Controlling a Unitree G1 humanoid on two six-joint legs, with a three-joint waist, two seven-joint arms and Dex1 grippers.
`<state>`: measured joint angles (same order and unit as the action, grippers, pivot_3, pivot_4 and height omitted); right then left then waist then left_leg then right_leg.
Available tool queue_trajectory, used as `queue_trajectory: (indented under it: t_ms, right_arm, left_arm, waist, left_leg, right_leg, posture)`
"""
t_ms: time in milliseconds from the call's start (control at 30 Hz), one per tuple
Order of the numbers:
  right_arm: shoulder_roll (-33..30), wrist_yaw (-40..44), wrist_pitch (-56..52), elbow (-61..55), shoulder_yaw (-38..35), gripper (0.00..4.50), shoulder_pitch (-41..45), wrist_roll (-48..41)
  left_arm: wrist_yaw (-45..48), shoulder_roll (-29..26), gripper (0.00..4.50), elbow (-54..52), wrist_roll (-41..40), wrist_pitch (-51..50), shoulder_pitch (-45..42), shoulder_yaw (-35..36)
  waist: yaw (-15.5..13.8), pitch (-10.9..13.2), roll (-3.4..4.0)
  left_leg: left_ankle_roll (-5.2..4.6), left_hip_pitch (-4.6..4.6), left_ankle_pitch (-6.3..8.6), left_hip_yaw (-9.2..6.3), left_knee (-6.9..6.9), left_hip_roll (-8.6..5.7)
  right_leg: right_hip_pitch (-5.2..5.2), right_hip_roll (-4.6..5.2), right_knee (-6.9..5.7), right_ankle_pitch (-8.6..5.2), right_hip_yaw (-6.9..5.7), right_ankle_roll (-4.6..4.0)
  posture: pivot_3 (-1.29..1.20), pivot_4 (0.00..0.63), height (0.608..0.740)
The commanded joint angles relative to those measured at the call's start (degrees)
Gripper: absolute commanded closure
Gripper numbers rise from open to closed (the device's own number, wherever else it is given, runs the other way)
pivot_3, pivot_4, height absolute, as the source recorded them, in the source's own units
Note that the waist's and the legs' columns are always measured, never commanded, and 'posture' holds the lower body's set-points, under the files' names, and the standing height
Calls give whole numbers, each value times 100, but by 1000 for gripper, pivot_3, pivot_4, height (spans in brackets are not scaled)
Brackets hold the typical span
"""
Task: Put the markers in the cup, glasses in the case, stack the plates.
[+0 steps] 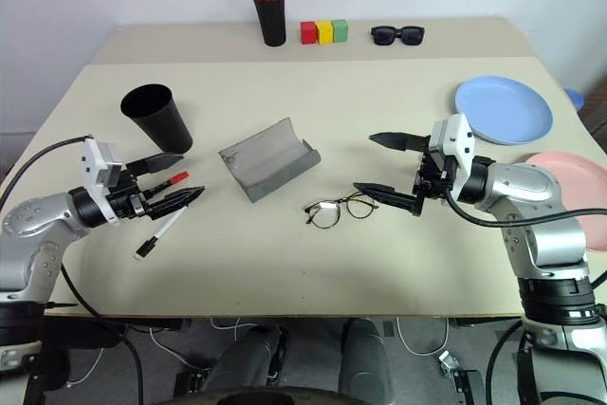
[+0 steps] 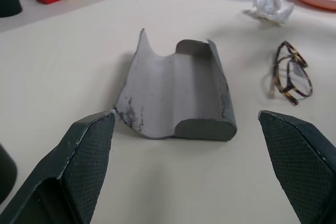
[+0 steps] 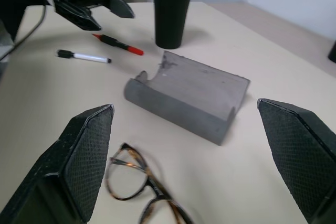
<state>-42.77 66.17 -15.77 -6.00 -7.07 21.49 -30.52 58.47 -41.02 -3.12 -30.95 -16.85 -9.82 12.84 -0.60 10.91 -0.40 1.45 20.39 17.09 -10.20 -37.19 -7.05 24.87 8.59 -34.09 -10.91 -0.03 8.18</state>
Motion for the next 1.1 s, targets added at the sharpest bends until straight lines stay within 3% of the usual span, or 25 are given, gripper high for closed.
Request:
queue_trajectory:
  t_ms: [33, 433, 567, 933, 1100]
  right_arm:
    - [9, 63, 182, 31, 17, 14, 197, 64]
    - [-2, -136, 108, -305, -55, 14, -57, 66]
    - [191, -376, 138, -431, 41, 14, -55, 124]
    - [458, -922, 93, -1156, 129, 14, -491, 142]
    - [539, -1092, 147, -1255, 134, 14, -615, 207]
  left_arm:
    - [-94, -33, 0, -183, -140, -70, -6, 241]
    - [145, -175, 0, 95, -19, -113, -245, 67]
    - [371, -494, 0, 379, 146, -95, -289, 89]
    - [811, -1365, 0, 2684, 1264, 122, -1282, -441]
    - [1331, -1485, 0, 3575, 1520, 24, -1635, -756]
  waist:
    - [-5, 0, 0]
    - [-13, 0, 0]
    - [32, 0, 1]
    - [-4, 0, 0]
    - [31, 0, 0]
  left_leg:
    - [0, 1, 0, 0, 0, 0]
    - [0, 2, 0, 0, -1, -1]
    - [0, -1, 0, 4, 1, 0]
    - [0, 2, 0, 6, 3, -2]
    - [0, 1, 0, 10, 4, -4]
  right_leg:
    - [0, 0, 0, 0, 0, 0]
    - [1, 0, -1, 0, 0, 0]
    - [3, -1, -2, 1, 2, -1]
    - [9, -2, -3, 1, 4, -1]
    - [12, -5, -6, 1, 4, -1]
  posture:
    - [0, 150, 740]
    - [0, 150, 740]
    - [0, 150, 740]
    - [0, 150, 740]
    - [0, 150, 740]
